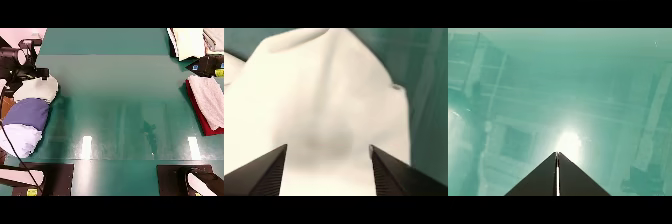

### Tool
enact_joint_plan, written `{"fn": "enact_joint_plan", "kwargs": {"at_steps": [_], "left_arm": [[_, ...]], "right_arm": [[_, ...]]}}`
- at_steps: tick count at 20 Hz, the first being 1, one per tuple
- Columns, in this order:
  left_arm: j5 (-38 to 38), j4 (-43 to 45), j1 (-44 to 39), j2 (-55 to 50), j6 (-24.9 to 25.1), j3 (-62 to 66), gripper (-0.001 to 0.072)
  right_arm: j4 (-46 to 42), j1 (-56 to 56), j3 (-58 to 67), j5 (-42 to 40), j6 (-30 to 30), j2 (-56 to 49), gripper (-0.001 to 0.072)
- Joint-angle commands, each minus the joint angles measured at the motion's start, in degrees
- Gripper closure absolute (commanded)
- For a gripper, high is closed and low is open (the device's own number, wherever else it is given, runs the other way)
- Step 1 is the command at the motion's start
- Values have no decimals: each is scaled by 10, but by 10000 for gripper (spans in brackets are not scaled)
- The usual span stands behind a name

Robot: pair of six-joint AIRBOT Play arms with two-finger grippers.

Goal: Fold the shirts.

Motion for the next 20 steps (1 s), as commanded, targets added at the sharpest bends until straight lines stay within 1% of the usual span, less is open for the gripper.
{"fn": "enact_joint_plan", "kwargs": {"at_steps": [1,2,3,4,5,8,12,14,15,16,18,20], "left_arm": [[16,2,19,-41,-1,-1,96],[20,2,18,-40,-2,0,98],[17,2,18,-40,-1,6,232],[12,3,18,-37,-1,12,529],[11,3,19,-33,-1,17,672],[-4,1,18,6,-1,44,680],[-8,-13,4,148,15,99,680],[-17,-51,-20,228,53,128,680],[-22,-73,-40,266,76,139,681],[-26,-87,-64,296,88,146,681],[-34,-100,-128,341,92,149,681],[-60,-100,-206,354,91,149,682]], "right_arm": [[0,1,0,-1,0,0,690],[0,1,0,-1,0,0,690],[0,1,0,-3,0,0,689],[0,1,0,-7,0,0,690],[0,1,0,-7,0,0,690],[1,1,6,-6,0,0,690],[-2,1,87,-15,0,0,690],[-5,1,132,-26,0,0,690],[-5,1,150,-33,0,0,690],[-6,1,166,-38,0,0,690],[-6,1,187,-37,0,0,690],[-6,1,193,-37,0,1,690]]}}
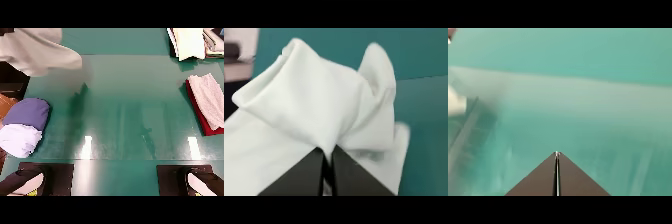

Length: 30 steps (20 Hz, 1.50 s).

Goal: Fold the shirts.

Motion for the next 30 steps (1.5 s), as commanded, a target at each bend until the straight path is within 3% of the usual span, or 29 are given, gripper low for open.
{"fn": "enact_joint_plan", "kwargs": {"at_steps": [1,5,8,10,13,16,20,23,30], "left_arm": [[-44,-21,-123,44,16,8,682],[-107,-25,-277,-16,-2,-2,680],[-105,-69,-355,-85,-2,-25,665],[-86,-98,-371,-136,14,-28,177],[-35,-57,-354,-179,12,-28,166],[-16,-56,-270,-217,-25,-29,166],[-71,-152,-144,-306,-34,-31,166],[-88,-253,-91,-362,-2,-63,166],[-27,-321,-93,-378,41,-180,167]], "right_arm": [[-1,1,24,-3,0,0,690],[-1,1,24,10,0,0,690],[1,1,24,14,0,0,690],[1,1,24,17,0,0,690],[1,1,24,34,0,1,690],[1,1,24,46,0,1,690],[1,1,24,52,0,1,690],[1,1,24,61,0,1,690],[2,1,24,62,0,1,690]]}}
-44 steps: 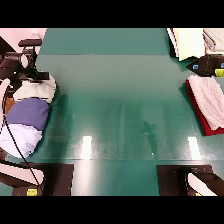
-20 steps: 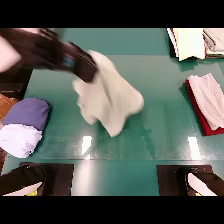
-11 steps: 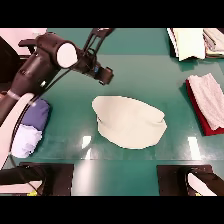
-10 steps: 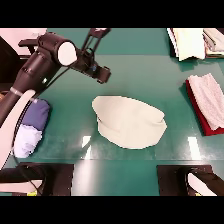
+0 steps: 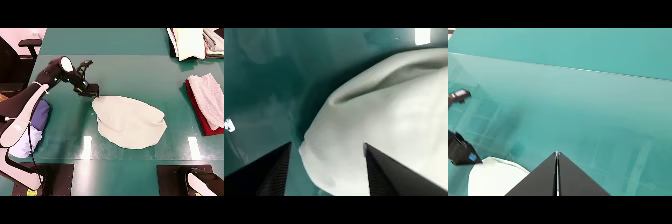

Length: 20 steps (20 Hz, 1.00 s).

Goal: Fold the shirts.

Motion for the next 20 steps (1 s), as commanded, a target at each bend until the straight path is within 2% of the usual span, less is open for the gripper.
{"fn": "enact_joint_plan", "kwargs": {"at_steps": [1,2,3,4,7,11,12,13,14,17,20], "left_arm": [[32,-38,-3,-9,14,-41,167],[43,-40,-4,-9,15,-40,175],[49,-40,-4,-9,15,-37,401],[50,-37,0,-8,14,-32,669],[-6,-14,24,-7,13,19,680],[-65,20,46,-6,14,106,680],[-65,24,46,-6,14,117,680],[-62,23,46,-6,13,123,680],[-57,21,46,-6,13,126,680],[-46,21,46,-6,12,126,680],[-45,24,46,-6,13,126,680]], "right_arm": [[4,0,0,3,0,0,690],[4,0,0,10,1,0,690],[3,0,-2,24,1,0,690],[2,-2,-9,40,1,0,690],[3,-32,-77,102,14,10,690],[-1,-118,-278,104,14,48,686],[2,-139,-331,104,13,50,590],[4,-156,-386,100,13,48,294],[4,-163,-432,94,13,39,174],[21,-135,-525,27,-10,-18,176],[92,-61,-542,-66,-29,-96,176]]}}
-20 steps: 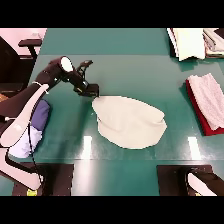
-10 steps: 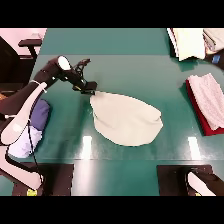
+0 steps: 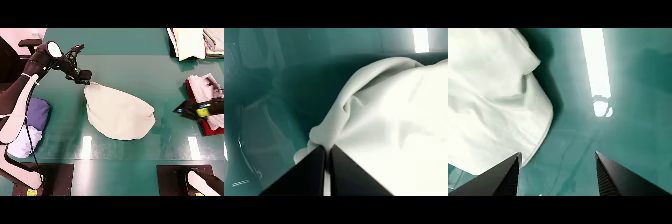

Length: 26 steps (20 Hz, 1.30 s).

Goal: Fold the shirts.

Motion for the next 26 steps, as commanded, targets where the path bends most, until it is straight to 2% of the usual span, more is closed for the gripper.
{"fn": "enact_joint_plan", "kwargs": {"at_steps": [1,5,7,8,9,10,11,14,17,22,26], "left_arm": [[2,5,1,0,0,4,680],[5,7,1,0,0,4,681],[4,7,1,0,0,4,680],[4,7,1,0,0,4,680],[4,7,1,0,0,4,680],[4,7,1,0,0,4,681],[4,8,1,4,0,4,681],[26,35,1,58,-1,6,682],[67,70,1,173,0,6,682],[74,56,1,390,0,6,680],[101,45,1,518,-1,6,681]], "right_arm": [[60,73,-35,-112,-21,-85,177],[67,159,39,-165,-21,-200,180],[65,181,83,-166,-21,-244,245],[62,188,103,-165,-22,-262,328],[61,193,121,-166,-27,-276,459],[62,193,137,-163,-37,-284,666],[61,194,151,-162,-40,-283,691],[32,180,200,-152,-41,-226,691],[-45,163,301,-89,-41,-124,691],[-56,135,452,-61,-41,39,692],[-59,128,545,-28,-32,100,693]]}}
